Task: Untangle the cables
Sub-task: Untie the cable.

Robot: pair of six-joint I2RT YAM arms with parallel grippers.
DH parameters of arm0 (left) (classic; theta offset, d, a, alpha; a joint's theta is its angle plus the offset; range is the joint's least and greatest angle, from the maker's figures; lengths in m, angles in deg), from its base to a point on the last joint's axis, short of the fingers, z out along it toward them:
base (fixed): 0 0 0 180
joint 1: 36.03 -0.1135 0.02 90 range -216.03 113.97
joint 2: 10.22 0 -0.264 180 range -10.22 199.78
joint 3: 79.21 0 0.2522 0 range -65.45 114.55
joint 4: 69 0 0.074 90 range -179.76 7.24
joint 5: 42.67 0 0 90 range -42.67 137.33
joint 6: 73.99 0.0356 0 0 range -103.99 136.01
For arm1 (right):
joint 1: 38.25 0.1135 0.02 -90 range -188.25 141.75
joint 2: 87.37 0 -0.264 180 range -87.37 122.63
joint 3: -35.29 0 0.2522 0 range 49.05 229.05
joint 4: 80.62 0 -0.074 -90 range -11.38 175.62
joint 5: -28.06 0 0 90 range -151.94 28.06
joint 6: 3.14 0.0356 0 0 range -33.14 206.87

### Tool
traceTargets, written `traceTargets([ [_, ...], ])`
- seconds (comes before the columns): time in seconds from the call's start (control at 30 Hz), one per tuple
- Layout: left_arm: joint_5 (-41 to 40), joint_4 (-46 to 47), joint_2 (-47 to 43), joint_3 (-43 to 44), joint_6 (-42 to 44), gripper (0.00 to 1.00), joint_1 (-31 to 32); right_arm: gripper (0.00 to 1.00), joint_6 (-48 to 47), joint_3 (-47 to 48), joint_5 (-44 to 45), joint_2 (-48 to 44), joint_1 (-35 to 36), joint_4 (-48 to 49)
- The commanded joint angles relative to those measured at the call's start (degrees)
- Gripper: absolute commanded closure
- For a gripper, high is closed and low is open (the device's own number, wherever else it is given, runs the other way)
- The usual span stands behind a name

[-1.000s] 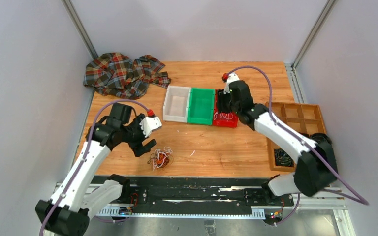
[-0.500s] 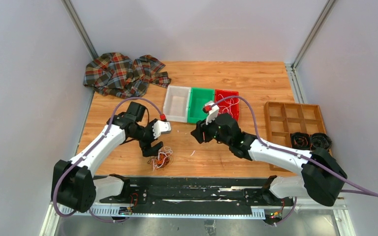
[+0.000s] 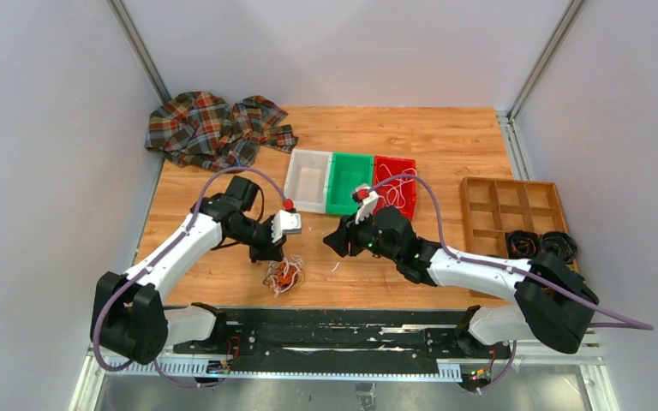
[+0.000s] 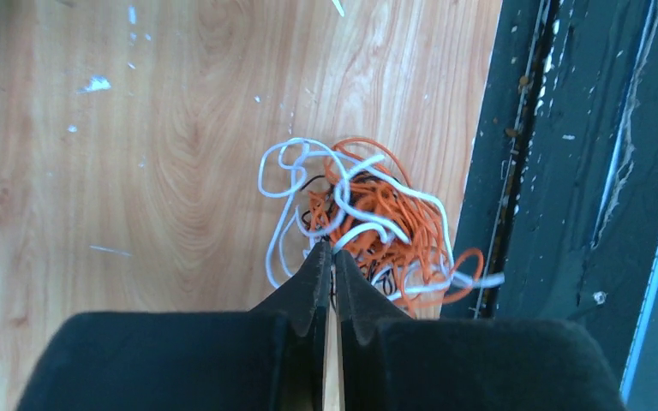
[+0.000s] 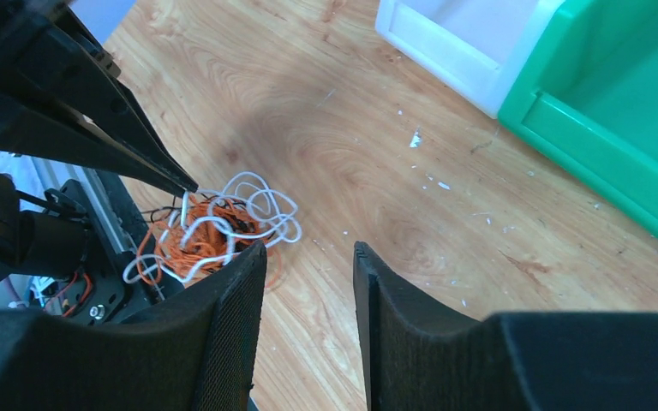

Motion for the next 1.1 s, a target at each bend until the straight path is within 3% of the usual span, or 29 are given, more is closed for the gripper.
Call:
traceTargets([
  [0.0, 3.34, -0.73, -5.28, 4.46, -9.11, 0.96, 0.45, 0.58, 2.19, 0.41, -0.18, 0.61, 1.16, 3.69],
  [0.3, -0.84, 0.44, -14.09, 7.82, -24.69, 0.99, 0.34, 0.55, -2.43, 2.57, -0.67, 0.05, 4.03, 6.72],
  [0.47, -1.87, 0.50, -15.97, 8.19, -25.72, 0.99, 0.43, 0.45, -12.44, 1.99, -2.02, 1.24, 8.19, 14.64],
  [0.73, -1.56, 0.35, -16.53, 10.35, -31.27, 0.99, 0.43, 0.44, -21.01, 9.45, 0.17, 6.80, 13.82, 13.34],
  [0.83, -1.24, 0.01, -17.96, 10.64, -32.66, 0.99, 0.41, 0.45, -21.45, 11.19, 2.91, 8.53, 14.49, 13.36],
  [1.07, 0.43, -3.98, -19.80, 12.18, -31.36, 0.99, 0.47, 0.60, -25.48, 12.61, 13.39, 10.79, 15.63, 14.64],
])
